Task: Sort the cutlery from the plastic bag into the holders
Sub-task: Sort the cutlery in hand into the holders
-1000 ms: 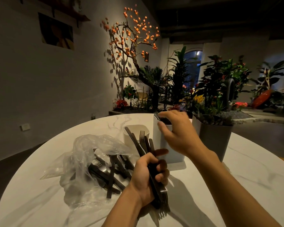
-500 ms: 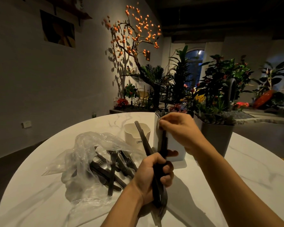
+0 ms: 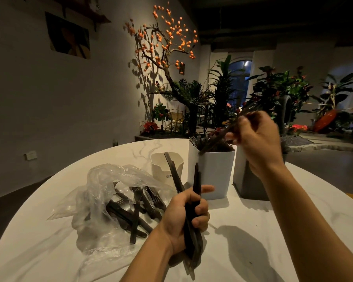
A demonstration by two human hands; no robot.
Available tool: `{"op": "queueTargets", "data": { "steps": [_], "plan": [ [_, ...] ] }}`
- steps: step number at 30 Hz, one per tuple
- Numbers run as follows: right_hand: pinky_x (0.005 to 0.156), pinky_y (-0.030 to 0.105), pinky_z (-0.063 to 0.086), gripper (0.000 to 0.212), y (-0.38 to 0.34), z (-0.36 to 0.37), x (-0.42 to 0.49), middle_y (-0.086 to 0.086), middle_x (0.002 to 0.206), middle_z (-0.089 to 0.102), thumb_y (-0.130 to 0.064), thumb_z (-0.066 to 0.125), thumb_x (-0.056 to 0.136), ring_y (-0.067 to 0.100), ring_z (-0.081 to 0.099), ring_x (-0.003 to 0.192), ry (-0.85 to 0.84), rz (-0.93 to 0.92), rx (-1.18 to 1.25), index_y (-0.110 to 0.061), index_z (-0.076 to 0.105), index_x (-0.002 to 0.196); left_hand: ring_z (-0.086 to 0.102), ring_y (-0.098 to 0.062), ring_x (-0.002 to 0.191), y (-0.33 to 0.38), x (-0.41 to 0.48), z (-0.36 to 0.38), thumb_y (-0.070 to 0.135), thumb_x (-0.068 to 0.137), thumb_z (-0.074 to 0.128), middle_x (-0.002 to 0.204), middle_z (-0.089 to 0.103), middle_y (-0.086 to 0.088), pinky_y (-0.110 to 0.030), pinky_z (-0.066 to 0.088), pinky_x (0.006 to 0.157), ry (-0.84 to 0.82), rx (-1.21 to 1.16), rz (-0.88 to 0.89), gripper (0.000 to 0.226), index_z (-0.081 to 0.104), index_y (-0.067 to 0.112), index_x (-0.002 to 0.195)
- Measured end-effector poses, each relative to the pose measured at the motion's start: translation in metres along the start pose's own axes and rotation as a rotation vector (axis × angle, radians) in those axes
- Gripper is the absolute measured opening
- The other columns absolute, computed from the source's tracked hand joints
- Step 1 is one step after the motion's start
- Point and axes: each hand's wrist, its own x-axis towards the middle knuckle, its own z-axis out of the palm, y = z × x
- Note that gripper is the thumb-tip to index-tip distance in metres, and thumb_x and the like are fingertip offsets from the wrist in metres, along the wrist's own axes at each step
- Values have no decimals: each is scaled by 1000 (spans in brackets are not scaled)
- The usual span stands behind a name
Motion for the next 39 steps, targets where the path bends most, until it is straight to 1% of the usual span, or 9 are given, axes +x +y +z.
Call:
{"op": "queueTargets", "data": {
  "steps": [3, 7, 11, 16, 25, 28, 31, 35, 39],
  "plan": [
    [73, 24, 60, 12, 6, -10, 8, 7, 107, 65, -13, 48, 105, 16, 72, 89, 125, -165, -83, -9, 52, 115, 32, -11, 42, 0, 0, 0, 14, 89, 46, 61, 36, -1, -22, 27, 44, 1, -20, 0, 39, 64, 3, 123],
    [76, 23, 60, 8, 16, -9, 9, 1, 101, 64, -12, 47, 105, 12, 70, 92, 102, -221, -185, -12, 51, 112, 33, -11, 42, 0, 0, 0, 14, 90, 46, 61, 36, -2, -23, 29, 43, 12, -3, 5, 39, 63, 2, 124],
    [75, 12, 56, 12, 16, -6, 8, 0, 102, 63, -10, 48, 104, 6, 66, 92, 71, -251, -248, -8, 51, 116, 35, -11, 42, 1, 0, 0, 15, 87, 49, 61, 36, -2, -23, 31, 43, 20, -1, 8, 41, 64, 2, 123],
    [80, 27, 57, 9, 14, -2, 5, -6, 97, 60, -11, 48, 104, 17, 66, 95, -5, -257, -291, -17, 48, 111, 35, -12, 43, 0, -1, 0, 16, 86, 50, 61, 37, -3, -24, 30, 45, 28, -5, 2, 39, 67, 3, 118],
    [67, 9, 49, 8, 12, 7, 1, -10, 87, 56, -7, 49, 103, 3, 60, 78, 85, -403, -272, -12, 46, 108, 35, -12, 42, 0, 0, 0, 15, 88, 49, 60, 38, -3, -22, 34, 43, 39, -31, -11, 35, 69, 3, 115],
    [71, 14, 52, 8, 9, 12, 0, -13, 88, 55, -7, 48, 103, -4, 59, 79, 119, -452, -208, -13, 45, 107, 36, -12, 42, 0, 0, 0, 15, 86, 51, 60, 39, -3, -22, 34, 44, 34, -31, -11, 36, 69, 4, 114],
    [70, 22, 56, 9, 6, 16, -2, -13, 88, 56, -8, 48, 103, 2, 60, 78, 112, -489, -187, -15, 44, 107, 36, -12, 43, 0, 0, -1, 14, 86, 52, 61, 40, -3, -22, 34, 45, 28, -54, -26, 34, 70, 4, 113],
    [68, 36, 60, 9, 12, 21, -7, -6, 89, 58, -9, 48, 103, 16, 65, 81, -27, -415, -327, -17, 45, 106, 35, -12, 43, 1, 0, 0, 14, 86, 52, 60, 39, -3, -23, 32, 46, 39, -56, -32, 36, 68, 4, 116],
    [73, 48, 58, 10, 32, 27, -10, 4, 95, 65, -8, 53, 100, 20, 63, 85, -130, -295, -543, -14, 53, 108, 35, -11, 44, 1, 0, 0, 16, 84, 53, 60, 39, -3, -23, 32, 46, 41, -48, -40, 42, 64, 4, 122]
  ]
}}
